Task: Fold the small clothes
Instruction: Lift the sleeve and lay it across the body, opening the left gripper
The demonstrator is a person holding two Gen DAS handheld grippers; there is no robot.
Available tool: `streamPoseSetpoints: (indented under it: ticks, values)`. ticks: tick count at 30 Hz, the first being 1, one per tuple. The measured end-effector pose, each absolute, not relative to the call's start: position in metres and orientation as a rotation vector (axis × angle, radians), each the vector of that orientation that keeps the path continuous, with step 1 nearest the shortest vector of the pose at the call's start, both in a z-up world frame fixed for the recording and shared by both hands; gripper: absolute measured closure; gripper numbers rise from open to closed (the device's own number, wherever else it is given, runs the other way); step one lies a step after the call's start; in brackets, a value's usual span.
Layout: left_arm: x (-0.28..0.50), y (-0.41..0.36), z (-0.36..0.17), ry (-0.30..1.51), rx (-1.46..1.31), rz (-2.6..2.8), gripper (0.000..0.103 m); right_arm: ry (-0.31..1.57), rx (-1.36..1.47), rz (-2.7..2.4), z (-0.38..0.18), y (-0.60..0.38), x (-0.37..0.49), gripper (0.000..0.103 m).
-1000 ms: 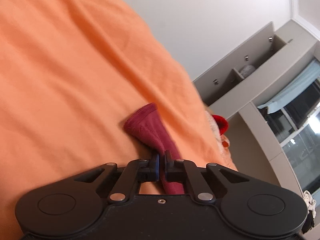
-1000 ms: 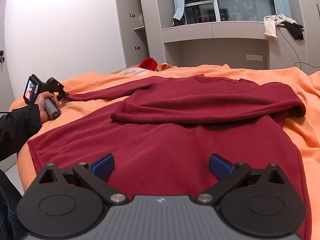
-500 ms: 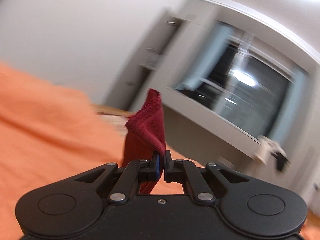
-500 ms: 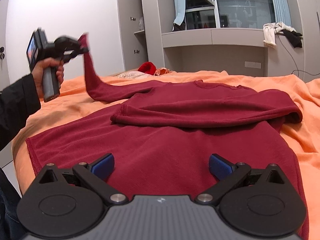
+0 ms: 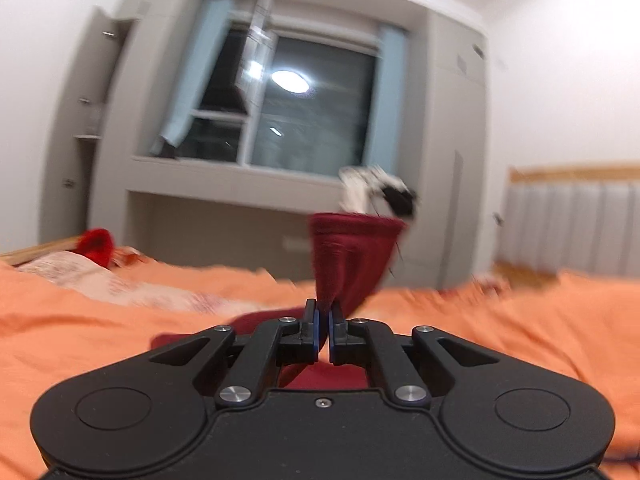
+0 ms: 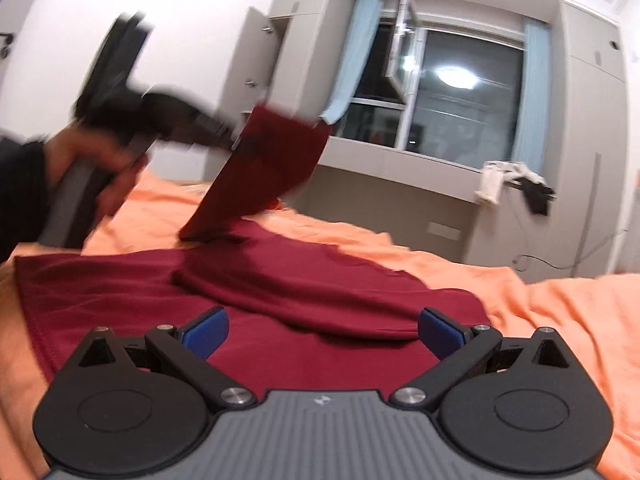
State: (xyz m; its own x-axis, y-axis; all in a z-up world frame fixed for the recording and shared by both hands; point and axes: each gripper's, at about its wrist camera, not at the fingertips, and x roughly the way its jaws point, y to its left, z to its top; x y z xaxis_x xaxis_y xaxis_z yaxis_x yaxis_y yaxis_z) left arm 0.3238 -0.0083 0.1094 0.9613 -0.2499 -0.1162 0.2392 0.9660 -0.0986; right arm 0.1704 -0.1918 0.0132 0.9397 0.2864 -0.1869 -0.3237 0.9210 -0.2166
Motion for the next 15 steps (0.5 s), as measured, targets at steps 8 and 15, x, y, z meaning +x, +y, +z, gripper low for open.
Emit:
streamPoseSetpoints:
  ticks: [8, 15]
  values:
    - [0.306, -0.030, 0.044, 0.283, 0.043, -0.370, 0.098, 0.219, -0.197, 0.239, 0.011, -0.211, 0.182, 0.000]
    - [0.284, -0.034, 0.022, 0.378, 0.071, -0.419, 0.088, 0.177, -0.175, 0.196, 0.023, -0.222, 0.180, 0.000]
